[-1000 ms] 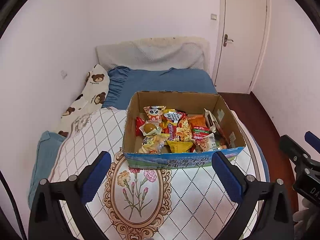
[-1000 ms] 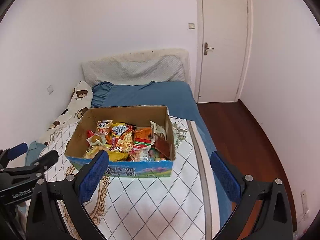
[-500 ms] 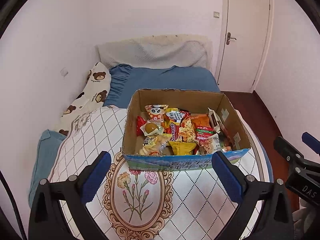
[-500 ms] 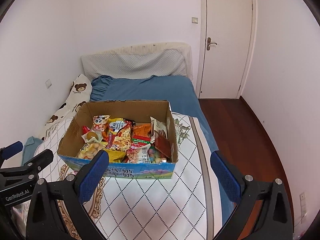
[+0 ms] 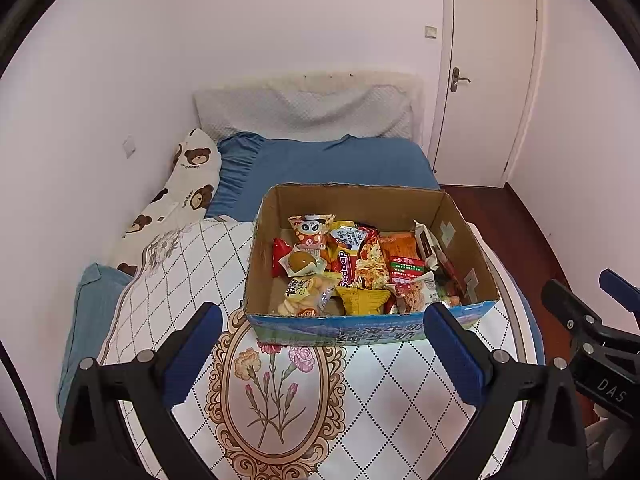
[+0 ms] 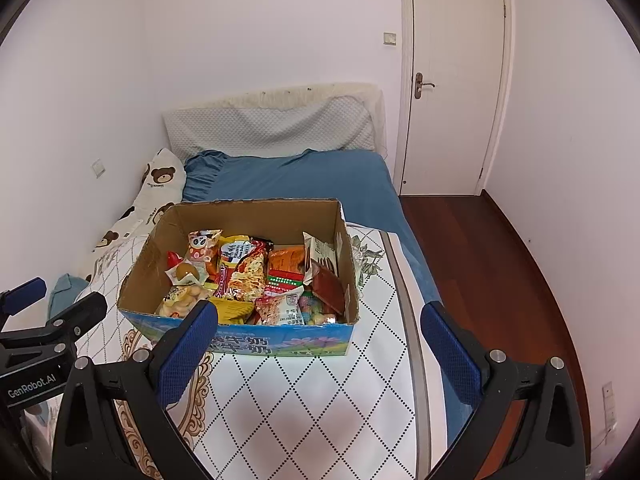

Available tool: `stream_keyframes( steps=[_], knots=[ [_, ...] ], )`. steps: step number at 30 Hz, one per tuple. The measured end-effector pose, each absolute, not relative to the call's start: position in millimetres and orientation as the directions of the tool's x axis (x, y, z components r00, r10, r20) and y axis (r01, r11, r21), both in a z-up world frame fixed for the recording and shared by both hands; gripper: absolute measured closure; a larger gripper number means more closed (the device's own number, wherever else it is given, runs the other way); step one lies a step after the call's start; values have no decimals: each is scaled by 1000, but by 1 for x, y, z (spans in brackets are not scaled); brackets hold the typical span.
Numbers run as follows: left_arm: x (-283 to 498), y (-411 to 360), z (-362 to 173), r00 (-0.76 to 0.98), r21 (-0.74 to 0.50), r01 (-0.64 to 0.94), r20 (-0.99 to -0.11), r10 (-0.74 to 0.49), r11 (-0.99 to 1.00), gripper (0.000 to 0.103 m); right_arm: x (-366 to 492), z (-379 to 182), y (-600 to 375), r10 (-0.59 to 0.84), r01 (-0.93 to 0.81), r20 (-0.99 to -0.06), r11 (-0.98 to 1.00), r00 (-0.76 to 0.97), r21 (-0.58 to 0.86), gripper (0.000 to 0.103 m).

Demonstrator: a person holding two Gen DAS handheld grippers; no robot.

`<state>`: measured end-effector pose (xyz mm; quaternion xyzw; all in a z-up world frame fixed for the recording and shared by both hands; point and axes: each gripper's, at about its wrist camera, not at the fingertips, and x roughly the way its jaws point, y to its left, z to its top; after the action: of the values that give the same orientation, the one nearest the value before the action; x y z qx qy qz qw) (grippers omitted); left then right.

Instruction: Organize snacks

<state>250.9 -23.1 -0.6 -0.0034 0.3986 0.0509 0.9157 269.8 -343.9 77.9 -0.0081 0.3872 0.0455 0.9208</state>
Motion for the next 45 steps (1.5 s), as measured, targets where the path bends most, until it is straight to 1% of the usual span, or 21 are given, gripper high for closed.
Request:
stream_keyframes(
  steps=[45],
  knots=[
    [247, -25, 1, 685, 39, -69, -724, 75, 997, 0, 263, 82, -348, 72, -89, -709, 996, 701, 14, 0]
  ],
)
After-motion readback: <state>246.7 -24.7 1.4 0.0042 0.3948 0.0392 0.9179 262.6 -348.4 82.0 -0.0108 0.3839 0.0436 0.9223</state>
